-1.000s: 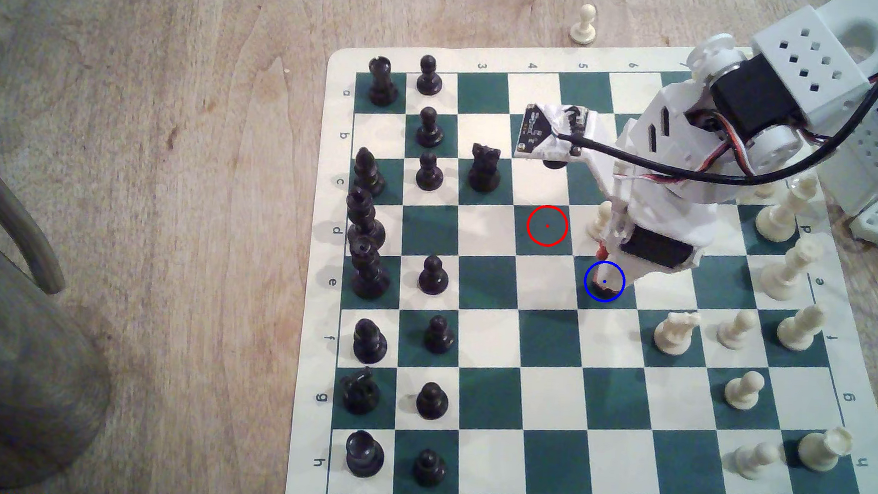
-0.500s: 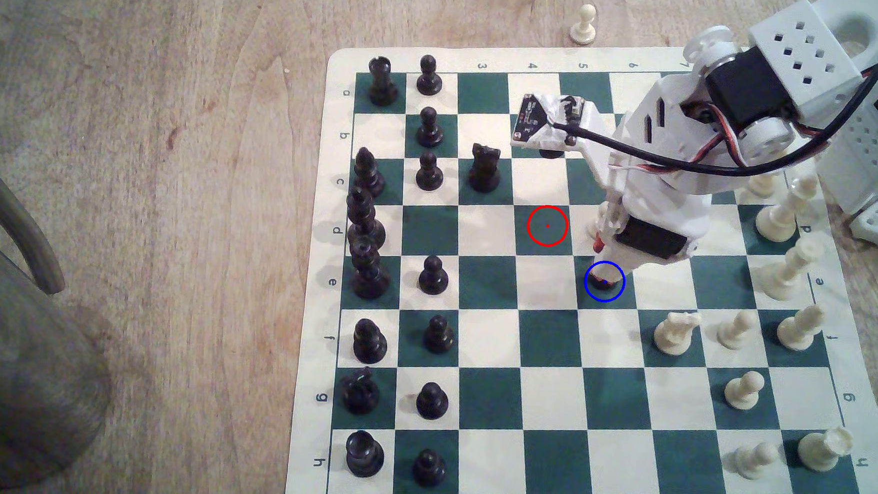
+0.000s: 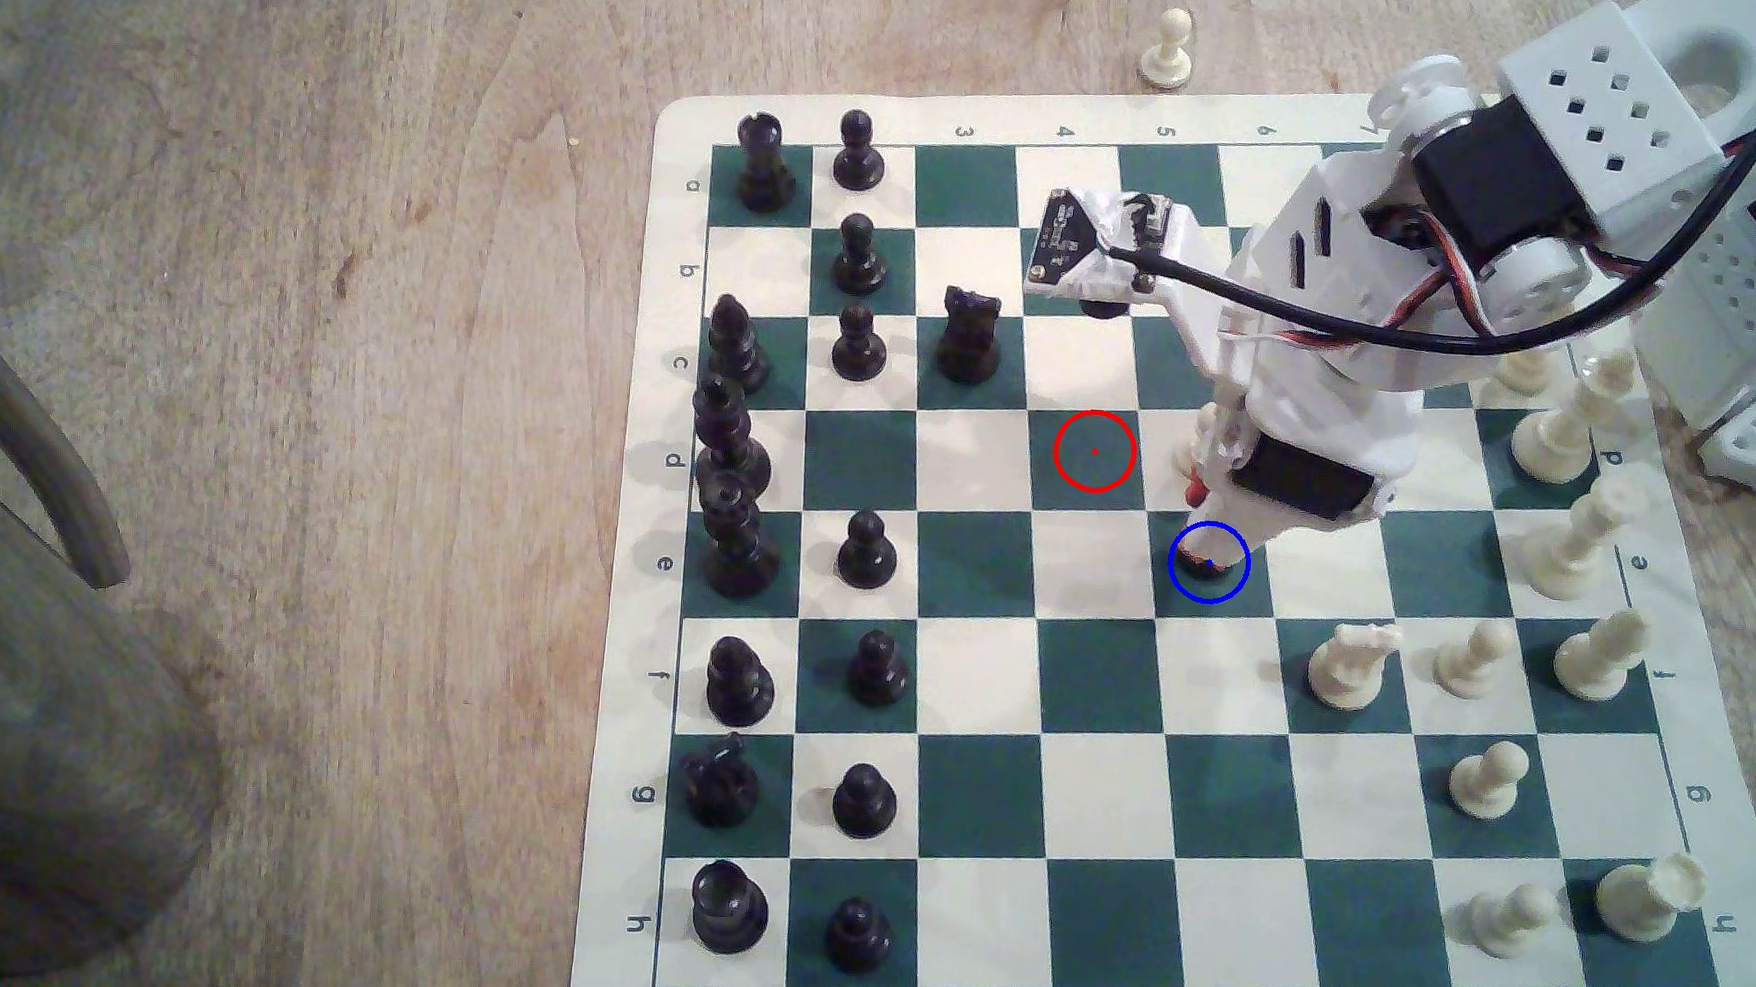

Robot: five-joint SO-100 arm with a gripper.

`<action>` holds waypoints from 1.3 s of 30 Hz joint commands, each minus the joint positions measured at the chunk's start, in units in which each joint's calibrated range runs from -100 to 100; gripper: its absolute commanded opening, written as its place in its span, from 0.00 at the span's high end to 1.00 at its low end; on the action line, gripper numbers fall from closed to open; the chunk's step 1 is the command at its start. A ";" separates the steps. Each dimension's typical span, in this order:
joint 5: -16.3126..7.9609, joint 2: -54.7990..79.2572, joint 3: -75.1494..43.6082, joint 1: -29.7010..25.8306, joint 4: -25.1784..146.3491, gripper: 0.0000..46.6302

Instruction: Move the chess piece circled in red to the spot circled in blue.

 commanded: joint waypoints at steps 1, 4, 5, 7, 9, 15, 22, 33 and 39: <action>0.49 -1.55 -0.37 -0.50 0.02 0.59; 0.54 -1.98 -0.27 -0.50 0.18 0.59; 0.54 -2.06 -0.27 -0.50 0.18 0.59; 0.59 -2.23 -0.27 -0.50 0.35 0.60; 0.78 -2.40 -0.37 -0.34 0.59 0.61; 1.95 -3.85 -0.18 0.28 2.31 0.62; 2.00 -4.61 -0.64 0.28 2.97 0.62; 3.86 -20.57 -4.26 0.60 15.25 0.62; 7.33 -35.85 2.45 5.68 21.72 0.60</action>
